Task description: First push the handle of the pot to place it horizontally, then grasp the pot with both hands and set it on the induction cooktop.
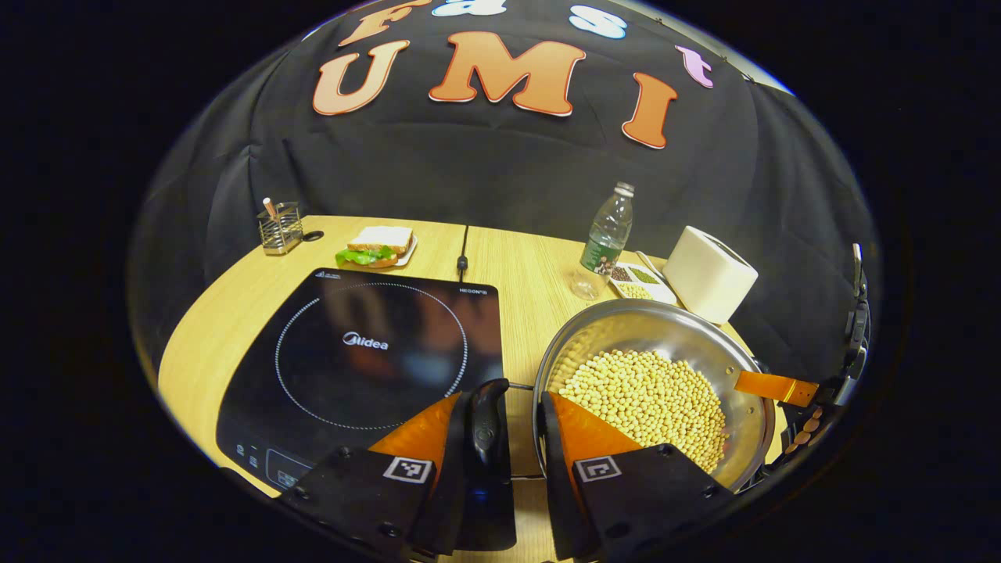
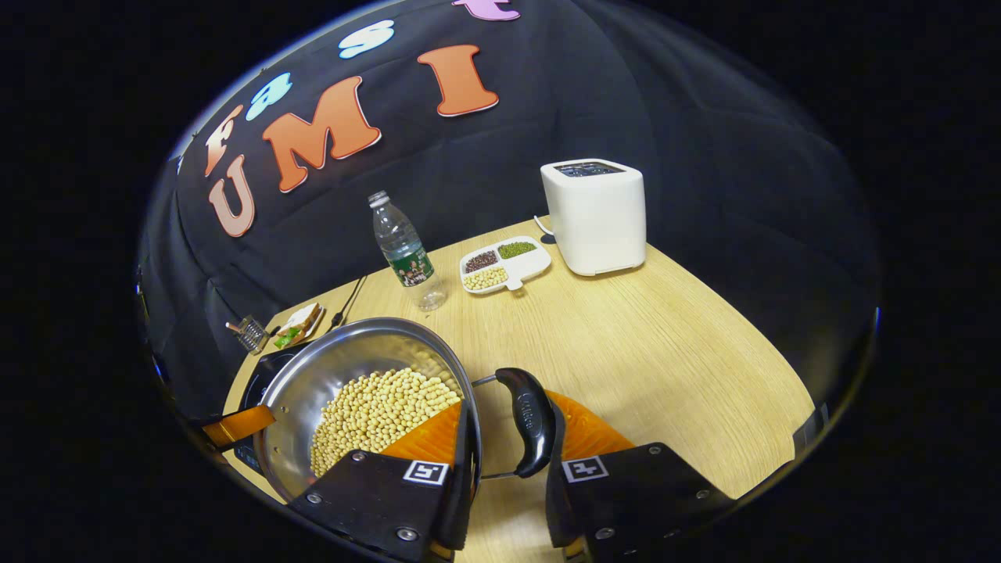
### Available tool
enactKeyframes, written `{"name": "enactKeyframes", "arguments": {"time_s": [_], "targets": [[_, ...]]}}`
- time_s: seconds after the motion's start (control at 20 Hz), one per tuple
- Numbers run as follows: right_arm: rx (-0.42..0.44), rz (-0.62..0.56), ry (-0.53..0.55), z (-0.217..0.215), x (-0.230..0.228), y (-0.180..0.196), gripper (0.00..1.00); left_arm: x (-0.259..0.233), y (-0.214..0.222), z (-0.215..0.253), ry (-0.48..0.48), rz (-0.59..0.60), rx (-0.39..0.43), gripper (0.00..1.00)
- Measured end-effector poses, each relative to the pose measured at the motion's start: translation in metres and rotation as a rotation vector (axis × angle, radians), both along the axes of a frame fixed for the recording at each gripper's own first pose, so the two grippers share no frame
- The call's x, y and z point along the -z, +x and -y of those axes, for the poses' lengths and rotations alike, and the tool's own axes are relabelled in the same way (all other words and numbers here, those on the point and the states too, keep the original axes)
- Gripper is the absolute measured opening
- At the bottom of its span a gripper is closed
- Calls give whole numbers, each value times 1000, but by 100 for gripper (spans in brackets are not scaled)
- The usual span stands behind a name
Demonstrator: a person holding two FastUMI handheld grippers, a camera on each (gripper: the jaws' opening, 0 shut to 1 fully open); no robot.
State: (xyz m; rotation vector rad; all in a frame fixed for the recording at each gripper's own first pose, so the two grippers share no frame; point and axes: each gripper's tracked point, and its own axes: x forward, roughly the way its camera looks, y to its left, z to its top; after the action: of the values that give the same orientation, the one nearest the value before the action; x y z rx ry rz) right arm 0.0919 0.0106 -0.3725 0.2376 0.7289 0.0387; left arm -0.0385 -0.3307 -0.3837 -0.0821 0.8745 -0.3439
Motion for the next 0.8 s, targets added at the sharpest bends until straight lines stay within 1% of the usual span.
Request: {"name": "enactKeyframes", "arguments": {"time_s": [0.1,0.15,0.2,0.3,0.35,0.4,0.45,0.5,0.55,0.6,0.65,0.7,0.75,0.8], "targets": [[-4,8,6,-10,-10,3,39,-12,8,-8,9,11,-3,53],[-6,11,12,-15,-15,3,39,-16,13,-12,15,18,-1,51],[-10,13,16,-21,-21,4,39,-23,16,-17,18,21,-2,53],[-19,27,25,-34,-32,8,39,-35,24,-29,19,30,-11,53],[-24,32,31,-43,-37,10,39,-42,30,-36,18,36,-19,55],[-29,40,34,-50,-44,12,39,-47,35,-43,20,42,-24,51],[-36,47,36,-58,-49,14,39,-52,40,-50,23,48,-29,53],[-44,53,36,-67,-54,17,39,-56,44,-57,27,55,-34,53],[-51,58,39,-76,-59,19,38,-60,48,-66,31,60,-42,55],[-61,59,40,-86,-62,20,39,-64,53,-75,35,66,-50,52],[-71,63,43,-97,-65,22,39,-66,57,-84,41,68,-59,55],[-82,64,45,-109,-67,24,38,-68,61,-93,46,72,-68,53],[-91,63,50,-119,-68,26,38,-69,65,-103,52,72,-78,55],[-103,61,53,-130,-70,28,39,-71,68,-113,58,72,-88,52]]}}
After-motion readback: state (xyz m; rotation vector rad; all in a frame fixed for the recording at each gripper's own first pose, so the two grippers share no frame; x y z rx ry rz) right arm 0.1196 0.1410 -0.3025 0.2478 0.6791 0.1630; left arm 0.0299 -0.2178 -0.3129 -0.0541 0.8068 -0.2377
